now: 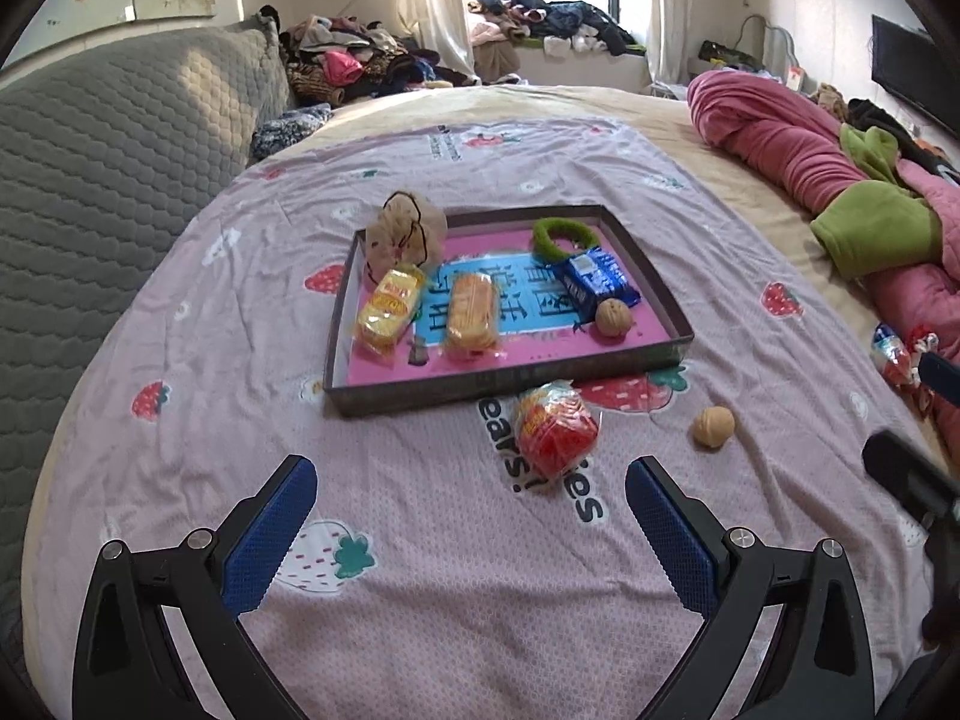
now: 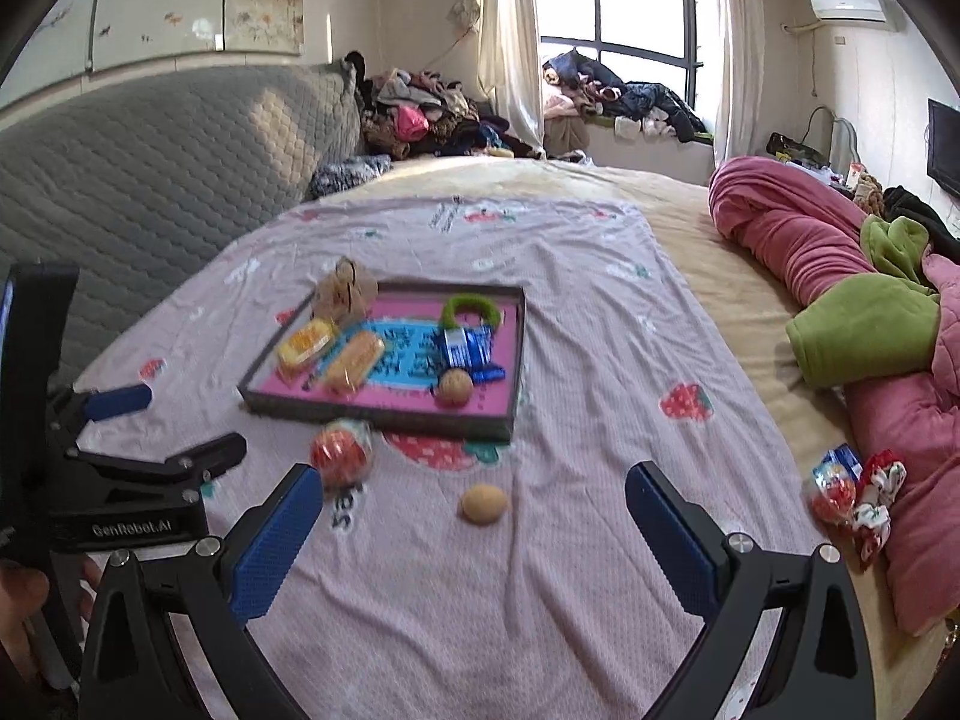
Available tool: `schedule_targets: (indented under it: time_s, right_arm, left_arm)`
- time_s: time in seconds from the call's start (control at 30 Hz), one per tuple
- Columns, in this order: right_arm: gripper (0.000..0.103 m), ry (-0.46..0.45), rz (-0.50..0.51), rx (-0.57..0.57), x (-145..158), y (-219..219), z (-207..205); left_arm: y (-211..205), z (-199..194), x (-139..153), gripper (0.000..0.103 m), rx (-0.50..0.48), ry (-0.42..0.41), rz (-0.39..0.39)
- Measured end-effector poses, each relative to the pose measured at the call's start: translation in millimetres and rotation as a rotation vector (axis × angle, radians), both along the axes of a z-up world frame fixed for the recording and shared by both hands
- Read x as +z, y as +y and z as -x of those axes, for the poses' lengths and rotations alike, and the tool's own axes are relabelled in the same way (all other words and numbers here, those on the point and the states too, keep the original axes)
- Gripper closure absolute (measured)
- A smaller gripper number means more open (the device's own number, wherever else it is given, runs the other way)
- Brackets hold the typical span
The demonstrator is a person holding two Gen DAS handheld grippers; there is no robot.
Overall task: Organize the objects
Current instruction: 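Open both tools and withdraw them from the tray toward the red candy ball, then grasp the red candy ball with the left tool while the right tool grasps a walnut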
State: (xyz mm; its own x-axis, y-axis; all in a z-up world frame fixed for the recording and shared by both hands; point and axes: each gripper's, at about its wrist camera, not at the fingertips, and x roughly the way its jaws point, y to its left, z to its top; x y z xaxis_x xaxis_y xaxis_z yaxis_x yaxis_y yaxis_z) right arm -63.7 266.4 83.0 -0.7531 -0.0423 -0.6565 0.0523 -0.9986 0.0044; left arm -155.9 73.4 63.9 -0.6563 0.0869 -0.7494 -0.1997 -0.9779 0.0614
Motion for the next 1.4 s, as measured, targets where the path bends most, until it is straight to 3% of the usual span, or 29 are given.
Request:
schedule_targets:
  time_s: [0.33, 0.67, 1.13, 1.4]
  right_arm:
    - [0.001, -0.063, -0.124, 0.03, -46, -14, 15]
    - [0.007, -0.131, -0.101, 0.038, -87, -8, 49]
    - [0.015, -0.183, -0.056, 0.009, -115, 5, 84]
    - [0.029, -0.207, -0.056, 0.022, -125, 2, 99]
  left_arm:
    - [6, 27, -32, 0.0, 0.007, -0.058, -0.004]
    - [23, 48, -55, 0.0, -0.022, -0.083, -0.005]
    - [39, 73, -80, 0.0, -0.033, -0.107, -0.009]
    - [48, 86, -90, 0.007, -0.035, -0.118, -0.01]
